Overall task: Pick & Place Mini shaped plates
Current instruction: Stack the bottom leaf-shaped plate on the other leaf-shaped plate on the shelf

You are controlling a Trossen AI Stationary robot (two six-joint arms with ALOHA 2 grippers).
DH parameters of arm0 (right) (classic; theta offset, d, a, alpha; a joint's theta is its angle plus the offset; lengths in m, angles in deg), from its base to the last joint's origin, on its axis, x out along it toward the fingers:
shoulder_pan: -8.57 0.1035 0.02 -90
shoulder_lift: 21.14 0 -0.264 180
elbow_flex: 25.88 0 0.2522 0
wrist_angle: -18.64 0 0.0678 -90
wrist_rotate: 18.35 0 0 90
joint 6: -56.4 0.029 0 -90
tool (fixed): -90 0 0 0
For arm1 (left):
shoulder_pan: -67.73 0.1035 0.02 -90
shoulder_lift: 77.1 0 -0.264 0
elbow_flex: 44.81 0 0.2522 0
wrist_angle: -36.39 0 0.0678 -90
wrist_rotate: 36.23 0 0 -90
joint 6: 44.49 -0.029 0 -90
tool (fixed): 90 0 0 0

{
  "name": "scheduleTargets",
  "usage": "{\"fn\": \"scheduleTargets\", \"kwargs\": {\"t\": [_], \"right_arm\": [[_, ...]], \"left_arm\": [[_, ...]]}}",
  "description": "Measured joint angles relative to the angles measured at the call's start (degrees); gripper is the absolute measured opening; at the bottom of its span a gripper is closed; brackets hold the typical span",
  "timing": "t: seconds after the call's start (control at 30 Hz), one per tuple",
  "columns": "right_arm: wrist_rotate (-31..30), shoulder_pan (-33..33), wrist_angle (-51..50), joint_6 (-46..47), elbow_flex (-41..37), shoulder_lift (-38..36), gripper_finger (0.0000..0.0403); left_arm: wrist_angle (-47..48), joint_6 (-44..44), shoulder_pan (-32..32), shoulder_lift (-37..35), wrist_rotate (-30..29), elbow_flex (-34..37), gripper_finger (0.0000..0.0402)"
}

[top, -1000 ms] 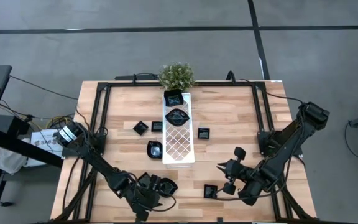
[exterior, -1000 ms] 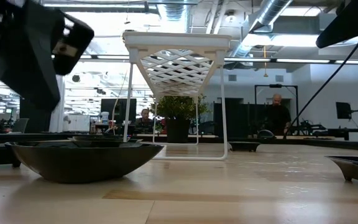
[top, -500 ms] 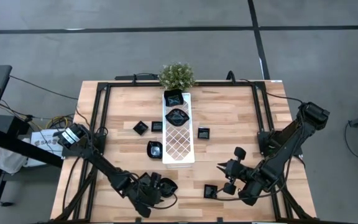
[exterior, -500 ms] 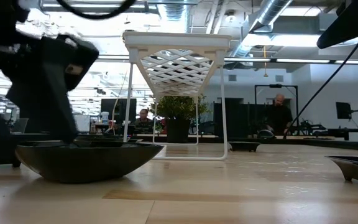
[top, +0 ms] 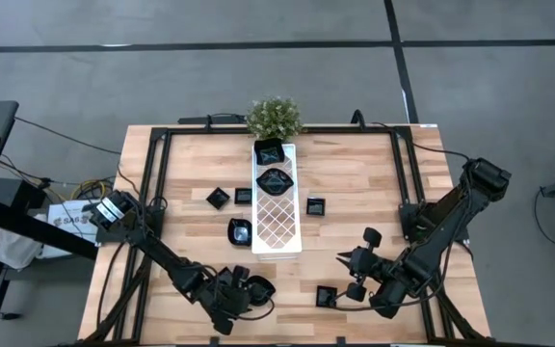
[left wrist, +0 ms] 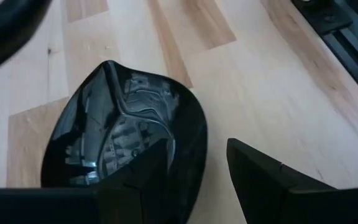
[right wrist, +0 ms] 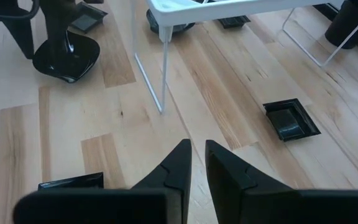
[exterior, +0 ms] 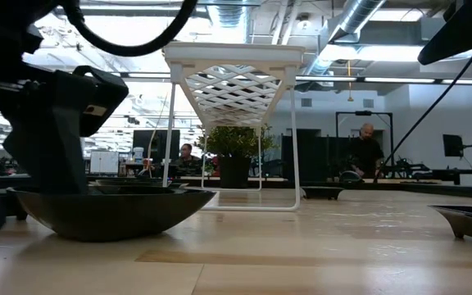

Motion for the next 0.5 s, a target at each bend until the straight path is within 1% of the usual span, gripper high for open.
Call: {"fn": "scheduleTargets", "kwargs": {"t": [0.27, 0.5], "right_arm": [[0.00, 0.00, 0.02, 0.04, 0.00, 0.00, 0.0042], [-0.02, 0.00, 0.00, 0.02, 0.00, 0.00, 0.0042]], "left_arm": [[0.05, -0.13, 0.33, 0.00, -0.40, 0.00, 0.0163], [0.07, -0.32, 0.33, 0.00, -0.40, 0.00, 0.0127]]}}
